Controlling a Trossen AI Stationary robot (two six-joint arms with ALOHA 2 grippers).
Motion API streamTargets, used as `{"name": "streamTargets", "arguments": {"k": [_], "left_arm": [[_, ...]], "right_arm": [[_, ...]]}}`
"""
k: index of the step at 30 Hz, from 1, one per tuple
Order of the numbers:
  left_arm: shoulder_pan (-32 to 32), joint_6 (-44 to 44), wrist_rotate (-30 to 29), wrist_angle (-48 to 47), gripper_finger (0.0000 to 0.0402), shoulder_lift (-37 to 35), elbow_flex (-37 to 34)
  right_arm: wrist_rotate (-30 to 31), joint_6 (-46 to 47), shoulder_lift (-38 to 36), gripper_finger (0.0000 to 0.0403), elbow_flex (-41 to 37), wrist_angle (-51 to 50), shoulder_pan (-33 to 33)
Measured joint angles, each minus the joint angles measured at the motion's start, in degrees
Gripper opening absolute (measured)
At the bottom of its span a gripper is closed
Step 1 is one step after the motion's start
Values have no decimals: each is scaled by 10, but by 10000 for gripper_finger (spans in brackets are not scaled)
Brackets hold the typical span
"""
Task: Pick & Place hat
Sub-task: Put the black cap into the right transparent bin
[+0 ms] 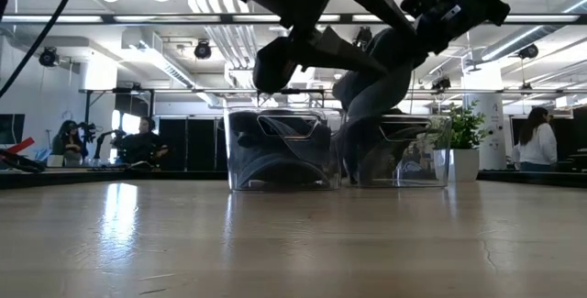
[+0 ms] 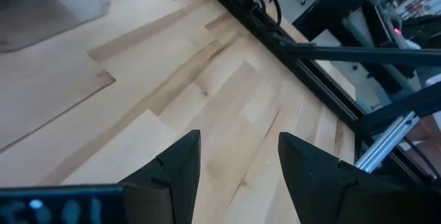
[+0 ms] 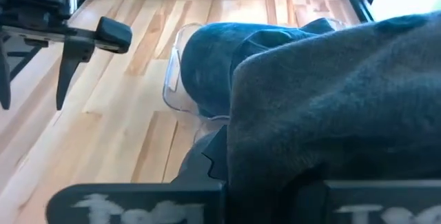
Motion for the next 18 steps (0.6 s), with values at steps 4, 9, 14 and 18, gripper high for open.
{"name": "streamTargets", "arguments": {"k": [4, 9, 14, 18], "left_arm": [[0, 0, 5, -15, 188, 0, 0], [0, 0, 5, -27, 188, 0, 0], [0, -1, 5, -46, 188, 0, 0], [0, 1, 7, -53, 188, 0, 0]], "right_arm": [[4, -7, 14, 13, -11, 11, 0], [5, -8, 41, 13, -30, 7, 3], [7, -6, 74, 13, -31, -3, 24], [3, 29, 116, 13, -31, -15, 27]]}}
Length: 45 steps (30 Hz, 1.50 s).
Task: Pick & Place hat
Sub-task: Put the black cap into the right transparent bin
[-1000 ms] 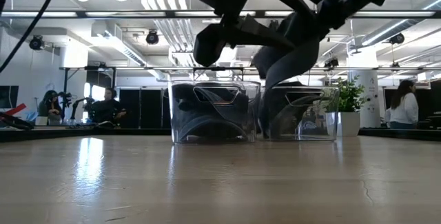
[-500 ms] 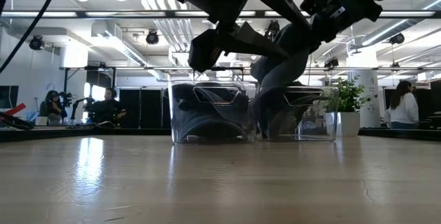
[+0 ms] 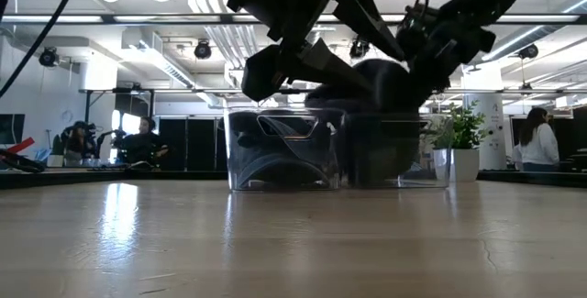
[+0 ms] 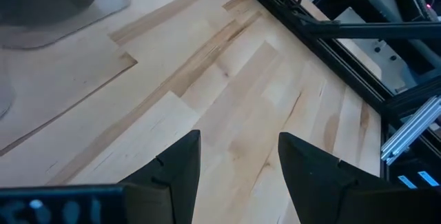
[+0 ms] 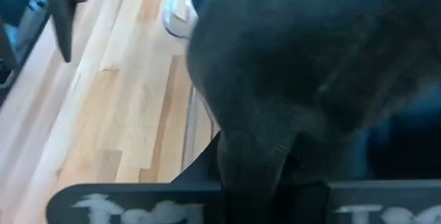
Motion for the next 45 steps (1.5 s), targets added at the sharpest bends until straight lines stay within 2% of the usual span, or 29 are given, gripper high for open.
{"name": "streamTargets", "arguments": {"k": [4, 8, 13, 19, 24, 28, 31, 36, 41, 45], "left_arm": [[0, 1, 2, -3, 188, 0, 0], [0, 2, 2, -9, 188, 0, 0], [0, 13, 2, -13, 188, 0, 0], [2, 29, 2, -15, 188, 0, 0], [5, 35, 2, -15, 188, 0, 0], [6, 44, 2, -15, 188, 0, 0], [7, 43, 2, -14, 188, 0, 0], [8, 42, 2, -14, 188, 0, 0], [9, 36, 6, -14, 188, -1, 0], [7, 30, 8, -14, 188, -1, 0]], "right_arm": [[24, 36, 26, 16, 0, -3, 0], [74, 57, 22, 48, 0, -6, 0], [101, 94, -21, 102, 0, -7, 0], [176, 113, -84, 142, 0, -44, 0], [275, 113, -141, 155, 0, -85, 0], [290, 128, -198, 157, 4, -77, 7], [289, 153, -210, 152, 24, -20, 10], [286, 166, -117, 142, 87, 15, 11], [272, 132, -10, 146, 143, 17, 26], [309, 128, 50, 148, 159, 26, 16]]}}
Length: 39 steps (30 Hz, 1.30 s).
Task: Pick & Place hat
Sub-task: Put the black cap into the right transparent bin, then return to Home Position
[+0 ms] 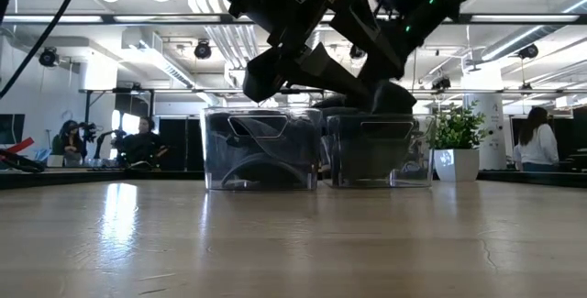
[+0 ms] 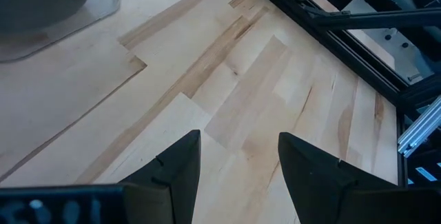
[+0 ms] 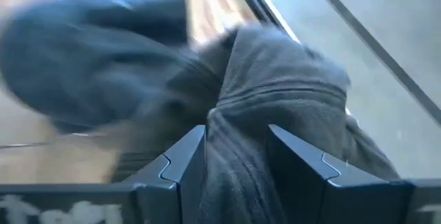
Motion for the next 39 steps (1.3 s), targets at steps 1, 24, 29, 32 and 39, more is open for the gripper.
{"name": "streamTargets", "arguments": {"k": [1, 24, 29, 32, 39], "left_arm": [[0, 0, 0, 0, 188, 0, 0], [15, 82, 6, 21, 188, -61, 1], [47, 173, 76, 2, 188, -148, 1], [65, 209, 69, -65, 188, -211, 0], [64, 225, -59, -164, 188, -363, -20]], "right_arm": [[5, 0, 12, 147, 0, -1, -8], [-88, 48, -84, 148, -35, -38, -36], [-84, 68, -217, 147, -36, -73, -12], [-59, 86, -289, 146, -36, -98, 20], [150, 177, -429, 146, -39, -195, 121]]}}
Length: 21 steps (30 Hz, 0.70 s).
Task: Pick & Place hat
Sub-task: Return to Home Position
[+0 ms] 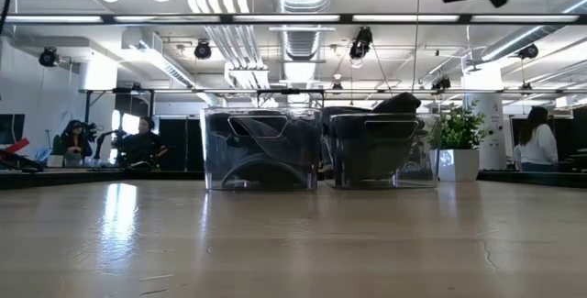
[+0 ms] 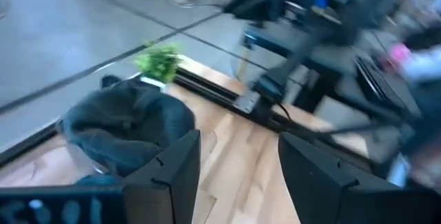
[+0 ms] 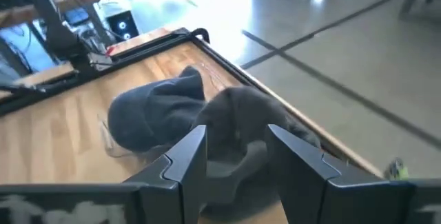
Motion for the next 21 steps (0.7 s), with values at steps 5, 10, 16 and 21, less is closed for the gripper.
{"name": "streamTargets", "arguments": {"k": [5, 10, 16, 21], "left_arm": [[14, 39, 55, 30, 188, -71, -98], [24, 43, 117, 288, 188, -157, -299], [31, 34, 105, 469, 188, -261, -456], [33, 48, 45, 462, 188, -337, -498]], "right_arm": [[9, 47, -57, 146, -36, -22, 63], [6, 98, -135, 146, -120, -25, 111], [40, 105, -247, 146, -198, -37, 144], [39, 107, -334, 146, -251, -19, 145]]}}
